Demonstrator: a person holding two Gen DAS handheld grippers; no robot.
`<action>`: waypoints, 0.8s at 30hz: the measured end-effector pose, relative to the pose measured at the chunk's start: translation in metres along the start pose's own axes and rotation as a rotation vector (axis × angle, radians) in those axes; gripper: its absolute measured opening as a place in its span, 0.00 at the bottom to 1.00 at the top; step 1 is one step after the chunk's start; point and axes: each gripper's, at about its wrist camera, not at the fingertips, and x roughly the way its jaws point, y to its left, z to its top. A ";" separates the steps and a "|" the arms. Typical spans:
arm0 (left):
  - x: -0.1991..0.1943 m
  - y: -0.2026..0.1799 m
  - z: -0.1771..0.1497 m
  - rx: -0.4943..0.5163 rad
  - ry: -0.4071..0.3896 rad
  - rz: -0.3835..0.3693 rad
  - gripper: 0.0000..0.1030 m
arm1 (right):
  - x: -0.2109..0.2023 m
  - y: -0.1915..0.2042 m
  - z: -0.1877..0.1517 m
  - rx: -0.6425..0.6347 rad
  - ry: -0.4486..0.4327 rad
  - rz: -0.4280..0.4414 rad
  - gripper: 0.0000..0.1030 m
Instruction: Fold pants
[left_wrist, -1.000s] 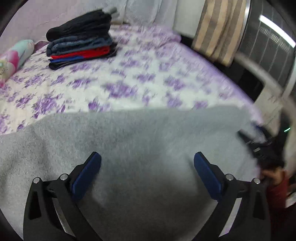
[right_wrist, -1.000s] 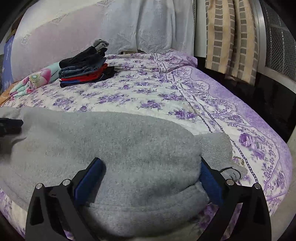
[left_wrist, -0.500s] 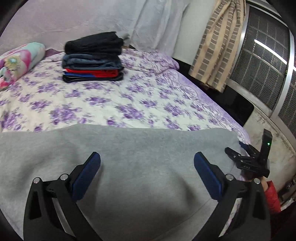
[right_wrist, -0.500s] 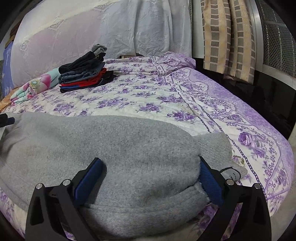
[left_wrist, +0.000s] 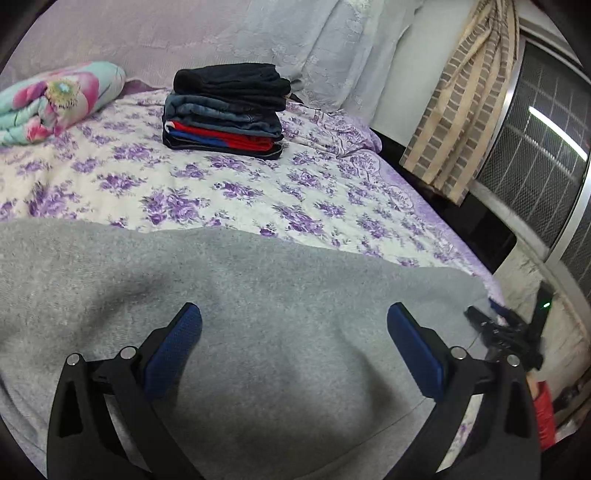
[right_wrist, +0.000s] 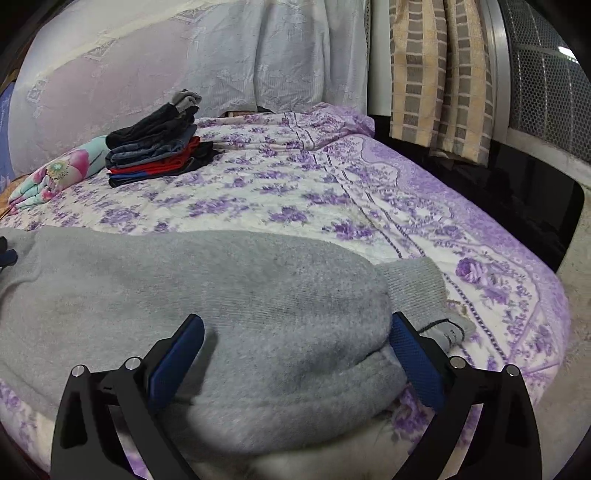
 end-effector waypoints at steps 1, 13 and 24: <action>0.000 0.000 0.000 0.004 0.001 0.003 0.95 | -0.007 0.000 0.002 -0.002 -0.007 0.009 0.97; -0.007 0.008 -0.005 -0.001 -0.002 0.021 0.95 | -0.048 -0.081 -0.017 0.403 0.112 0.141 0.97; -0.014 0.018 -0.009 -0.039 0.000 0.003 0.95 | -0.021 -0.088 -0.030 0.546 0.146 0.231 0.97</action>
